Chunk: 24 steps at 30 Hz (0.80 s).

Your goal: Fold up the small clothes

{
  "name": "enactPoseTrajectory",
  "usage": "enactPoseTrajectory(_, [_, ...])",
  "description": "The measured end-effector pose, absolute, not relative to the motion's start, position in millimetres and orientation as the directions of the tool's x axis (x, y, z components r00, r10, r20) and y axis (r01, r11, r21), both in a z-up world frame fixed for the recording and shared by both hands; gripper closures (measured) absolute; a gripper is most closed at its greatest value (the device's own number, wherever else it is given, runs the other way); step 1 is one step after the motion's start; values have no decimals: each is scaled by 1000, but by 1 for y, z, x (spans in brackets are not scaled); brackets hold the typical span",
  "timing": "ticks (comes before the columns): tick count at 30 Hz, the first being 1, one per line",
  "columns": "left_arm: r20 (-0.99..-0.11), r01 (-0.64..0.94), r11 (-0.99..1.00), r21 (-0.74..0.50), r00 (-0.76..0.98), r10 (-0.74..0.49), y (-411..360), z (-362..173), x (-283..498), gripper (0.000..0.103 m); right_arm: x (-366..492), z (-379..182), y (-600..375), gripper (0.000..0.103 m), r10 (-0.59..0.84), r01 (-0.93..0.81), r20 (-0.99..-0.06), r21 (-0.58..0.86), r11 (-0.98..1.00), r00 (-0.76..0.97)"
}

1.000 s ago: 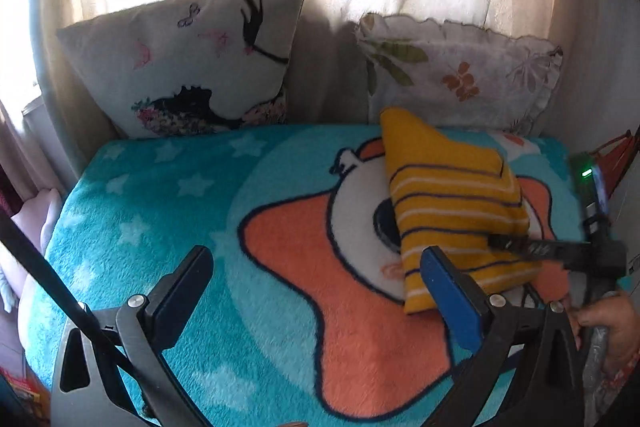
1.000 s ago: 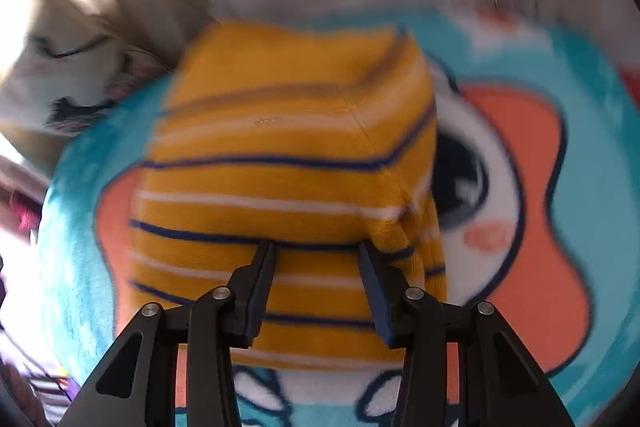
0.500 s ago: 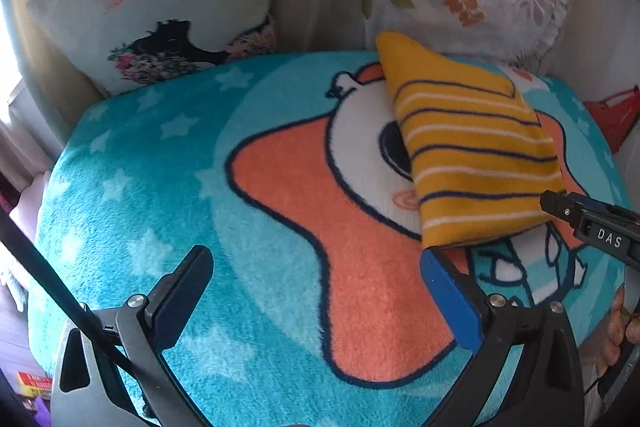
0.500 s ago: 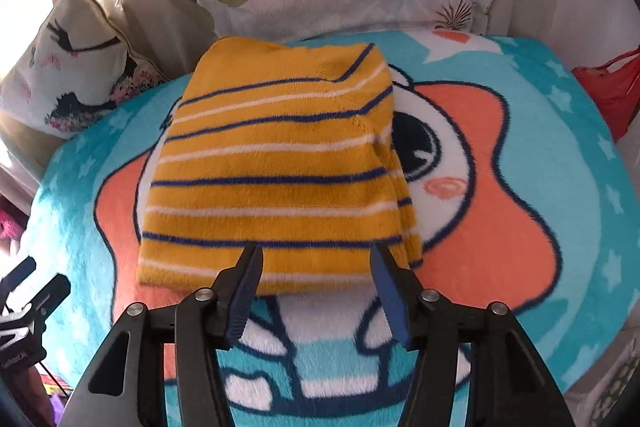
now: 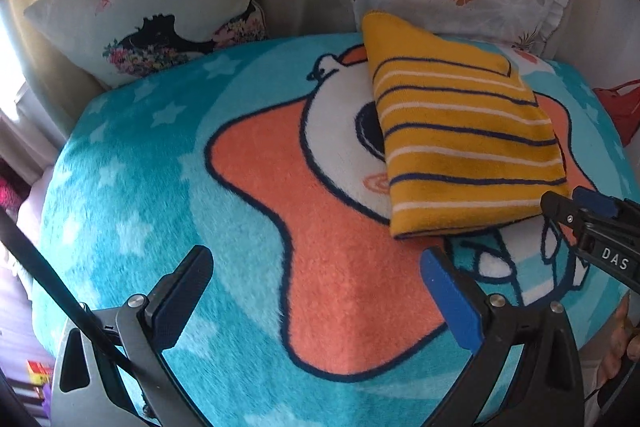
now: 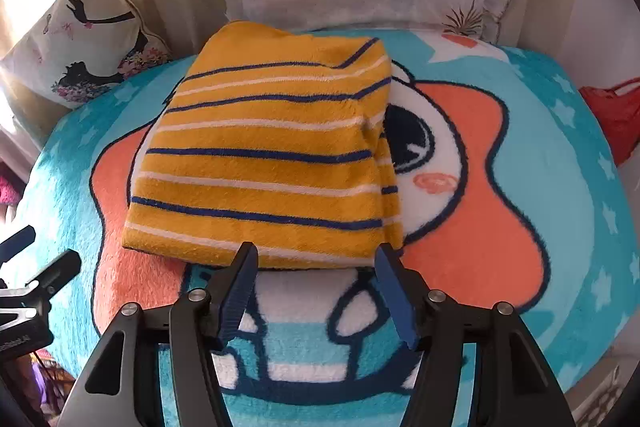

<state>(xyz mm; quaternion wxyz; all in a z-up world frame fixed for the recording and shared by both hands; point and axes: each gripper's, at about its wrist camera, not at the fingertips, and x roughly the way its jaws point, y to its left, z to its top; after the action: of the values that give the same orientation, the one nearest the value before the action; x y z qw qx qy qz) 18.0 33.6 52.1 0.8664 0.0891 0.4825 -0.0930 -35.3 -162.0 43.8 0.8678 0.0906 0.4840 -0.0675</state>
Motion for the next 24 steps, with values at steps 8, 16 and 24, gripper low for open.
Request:
enactPoseTrajectory(8, [-893,197,980,14,443,-76,12,30,5,0,-43,42,-189,36,-24,170,-863,71,983,504])
enactPoseTrajectory(16, [-935,140,990,0,352,-50,4,2,-6,0,-49,32,-199,35,-1,134,-874,73,988,486])
enactPoseTrajectory(24, [-954,79,997,15,299,-10,2,-20,-9,0,-52,27,-198,35,4,76,-878,46,996,479])
